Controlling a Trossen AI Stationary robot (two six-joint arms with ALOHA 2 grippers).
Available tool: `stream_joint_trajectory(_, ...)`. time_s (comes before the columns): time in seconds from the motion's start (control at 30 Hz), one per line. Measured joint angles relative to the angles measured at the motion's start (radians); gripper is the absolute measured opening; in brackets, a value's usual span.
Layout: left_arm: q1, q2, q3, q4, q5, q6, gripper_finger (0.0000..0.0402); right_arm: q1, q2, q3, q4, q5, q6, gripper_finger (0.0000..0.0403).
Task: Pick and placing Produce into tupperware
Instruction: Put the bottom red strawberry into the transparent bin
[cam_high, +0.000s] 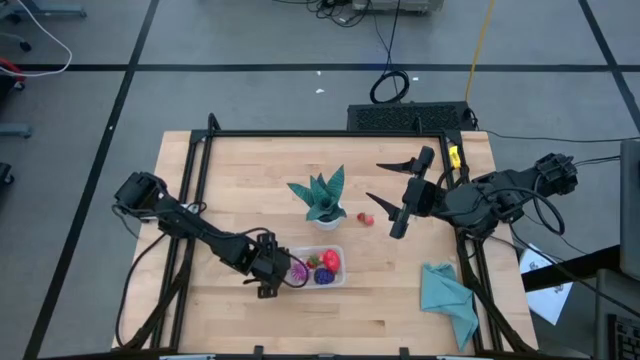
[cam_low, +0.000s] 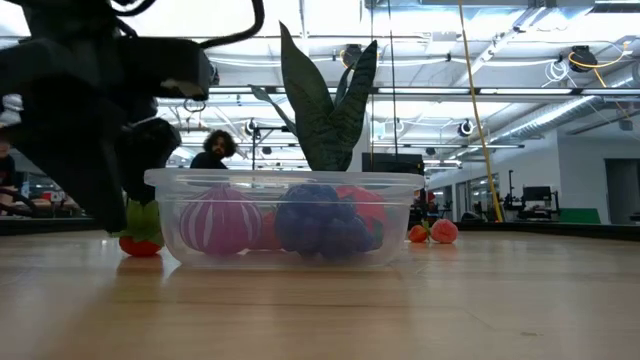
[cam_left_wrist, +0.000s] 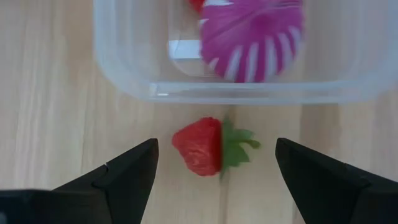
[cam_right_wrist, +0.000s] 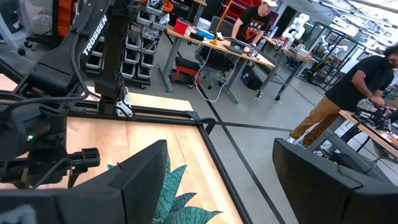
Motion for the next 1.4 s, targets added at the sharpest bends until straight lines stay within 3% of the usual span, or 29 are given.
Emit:
stream_joint_trajectory(1.07, 0.02, 0.0, -0.046, 0.076, -0.002, 0.0, 0.0329, 0.0, 0.0, 0.0, 0.0, 0.0, 0.0, 0.0281)
stream_joint_trajectory(1.4, 0.02, 0.0, -0.046, 0.077, -0.002, -0.001, 0.0267, 0.0, 0.0, 0.0, 0.0, 0.0, 0.0, 0.0281)
